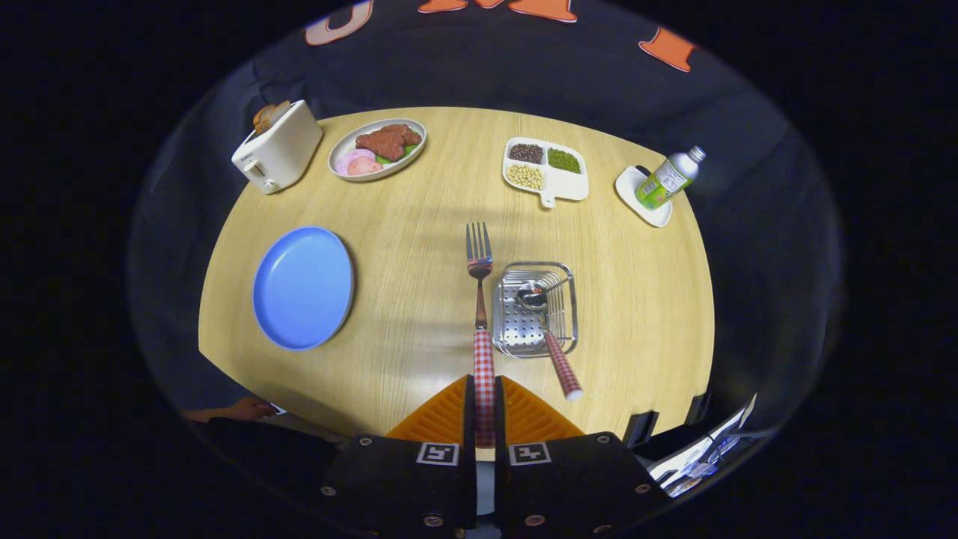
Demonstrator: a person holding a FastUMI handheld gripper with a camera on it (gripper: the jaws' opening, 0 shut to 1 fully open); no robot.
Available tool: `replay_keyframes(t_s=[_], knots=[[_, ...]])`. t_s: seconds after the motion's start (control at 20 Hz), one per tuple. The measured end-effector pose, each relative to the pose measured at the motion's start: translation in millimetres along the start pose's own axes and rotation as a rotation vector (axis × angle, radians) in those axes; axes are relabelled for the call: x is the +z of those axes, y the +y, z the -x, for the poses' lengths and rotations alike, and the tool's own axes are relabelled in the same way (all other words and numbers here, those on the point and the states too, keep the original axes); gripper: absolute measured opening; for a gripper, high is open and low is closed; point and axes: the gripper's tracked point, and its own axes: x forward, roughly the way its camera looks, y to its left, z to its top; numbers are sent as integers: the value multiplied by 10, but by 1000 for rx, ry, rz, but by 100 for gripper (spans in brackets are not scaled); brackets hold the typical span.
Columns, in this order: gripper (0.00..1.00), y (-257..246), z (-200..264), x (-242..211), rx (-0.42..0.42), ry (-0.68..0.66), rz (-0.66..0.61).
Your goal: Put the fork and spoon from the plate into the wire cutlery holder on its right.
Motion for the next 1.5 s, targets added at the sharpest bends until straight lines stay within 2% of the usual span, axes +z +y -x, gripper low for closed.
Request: replay_keyframes(t_s=[0.4,0.65,0.85,1.2,1.5], knots=[[10,-315,68,-241,16,191,72],[10,-475,83,-252,-8,269,128],[10,-424,48,-262,35,363,164],[10,-414,-85,-234,96,510,112],[12,-290,-172,77,123,484,2]])
